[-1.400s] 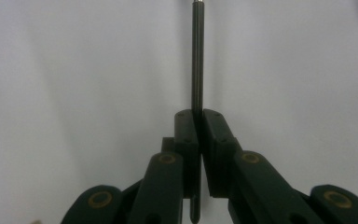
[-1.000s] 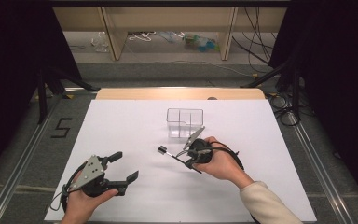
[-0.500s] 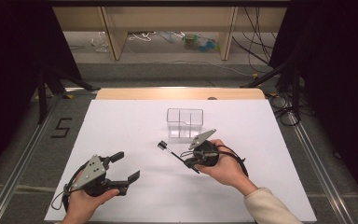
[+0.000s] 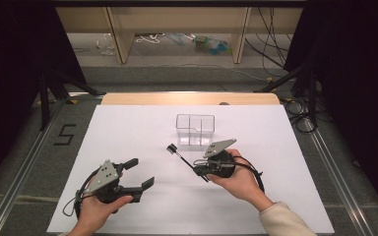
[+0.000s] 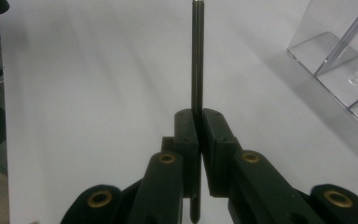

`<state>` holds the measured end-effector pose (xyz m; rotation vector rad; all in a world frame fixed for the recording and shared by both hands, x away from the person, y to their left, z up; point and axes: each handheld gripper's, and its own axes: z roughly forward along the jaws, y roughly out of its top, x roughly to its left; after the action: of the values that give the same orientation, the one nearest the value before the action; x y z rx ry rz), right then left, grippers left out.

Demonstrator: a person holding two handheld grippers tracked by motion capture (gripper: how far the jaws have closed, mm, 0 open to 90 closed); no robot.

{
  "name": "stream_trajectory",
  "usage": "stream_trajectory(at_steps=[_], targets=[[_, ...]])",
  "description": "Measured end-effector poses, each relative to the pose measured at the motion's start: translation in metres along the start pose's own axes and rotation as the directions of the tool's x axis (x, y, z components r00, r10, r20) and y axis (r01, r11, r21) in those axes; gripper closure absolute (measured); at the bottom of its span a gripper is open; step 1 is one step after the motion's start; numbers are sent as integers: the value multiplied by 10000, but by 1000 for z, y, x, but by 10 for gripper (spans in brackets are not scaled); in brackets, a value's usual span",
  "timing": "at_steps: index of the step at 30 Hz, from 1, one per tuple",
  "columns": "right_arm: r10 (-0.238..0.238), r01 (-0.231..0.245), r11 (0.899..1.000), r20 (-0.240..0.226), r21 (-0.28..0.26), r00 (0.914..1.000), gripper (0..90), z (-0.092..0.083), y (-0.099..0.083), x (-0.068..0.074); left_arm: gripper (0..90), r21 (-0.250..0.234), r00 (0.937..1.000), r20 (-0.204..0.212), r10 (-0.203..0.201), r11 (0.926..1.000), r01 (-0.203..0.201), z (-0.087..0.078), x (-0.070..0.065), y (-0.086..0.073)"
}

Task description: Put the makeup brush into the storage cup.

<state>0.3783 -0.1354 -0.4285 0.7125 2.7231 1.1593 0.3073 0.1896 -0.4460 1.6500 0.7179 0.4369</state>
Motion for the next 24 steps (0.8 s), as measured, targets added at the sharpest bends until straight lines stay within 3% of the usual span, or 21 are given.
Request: stream_trajectory(at_steps=[7,14,24], targets=[[93,-95,9991,-47,-423,9999,858,-1,-2,2,164,79,9999,154,-28,10000,27,10,0,1],[110,-112,9971,-38,-757,9999,858,-1,-2,4,178,101,9970,569,-515,9986,510,31,-3,4],[143,-151,9952,-94,-970,9999,858,0,-2,4,213,-7,9936,888,-695,9976,699,52,-7,8]])
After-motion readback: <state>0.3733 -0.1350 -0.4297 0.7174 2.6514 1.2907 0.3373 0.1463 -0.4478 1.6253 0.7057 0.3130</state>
